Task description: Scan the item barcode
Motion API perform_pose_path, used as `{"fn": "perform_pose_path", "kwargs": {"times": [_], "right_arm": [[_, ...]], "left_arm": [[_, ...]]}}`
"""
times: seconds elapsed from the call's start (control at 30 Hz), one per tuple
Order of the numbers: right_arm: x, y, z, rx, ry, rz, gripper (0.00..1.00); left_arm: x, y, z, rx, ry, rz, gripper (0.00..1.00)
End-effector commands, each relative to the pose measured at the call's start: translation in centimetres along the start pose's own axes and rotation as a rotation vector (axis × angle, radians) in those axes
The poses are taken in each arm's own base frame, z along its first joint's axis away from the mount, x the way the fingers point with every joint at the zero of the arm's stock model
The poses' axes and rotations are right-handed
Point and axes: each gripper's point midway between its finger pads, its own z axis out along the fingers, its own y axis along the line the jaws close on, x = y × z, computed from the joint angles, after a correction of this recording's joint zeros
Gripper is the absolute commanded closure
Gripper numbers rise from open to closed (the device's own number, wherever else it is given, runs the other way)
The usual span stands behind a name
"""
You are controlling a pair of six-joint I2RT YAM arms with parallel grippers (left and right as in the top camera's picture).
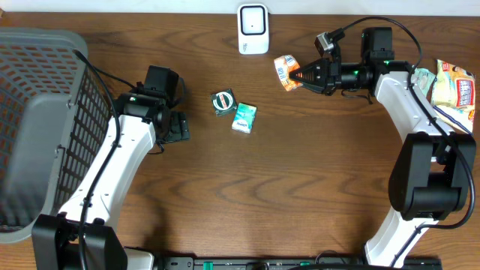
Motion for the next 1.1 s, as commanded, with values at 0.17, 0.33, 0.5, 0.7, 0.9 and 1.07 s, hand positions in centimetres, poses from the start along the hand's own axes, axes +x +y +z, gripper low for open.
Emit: {"fn": "perform_pose_path", "kwargs": {"times": [0.17,0.33,0.5,0.7,0.9,1.07], "right_arm": [[0.4,1.1,0.9,-0.037,0.032,-0.013,0.99],[0.5,0.8,1.4,-0.017,0.037,-0.017,0.99],[-0.1,-3.3,2.6,0.222,-0.01,-0.002,0.99],[0.1,-11.9,2.2,0.83,-0.049,-0.081,0.98],[-1.8,-14.0,1.4,1.271,0.034,-0.481,0.99],[-7.5,-11.4,1.3,1.57,-0.082,-0.859,0.99]], "left_arm": [[-0.2,0.4,-0.4,-0.005,-0.013,-0.013,0.02],[-0.2,0.4,-0.4,-0.005,-0.013,-0.013,0.02],[-0.2,0.4,-0.4,-0.005,-0.013,-0.013,0.02],[-0.2,0.4,-0.4,-0.005,-0.013,-0.013,0.02],[-0.2,0.4,-0.4,-0.005,-0.013,-0.013,0.02],[-0.2,0.4,-0.4,-0.005,-0.013,-0.013,0.02]]}}
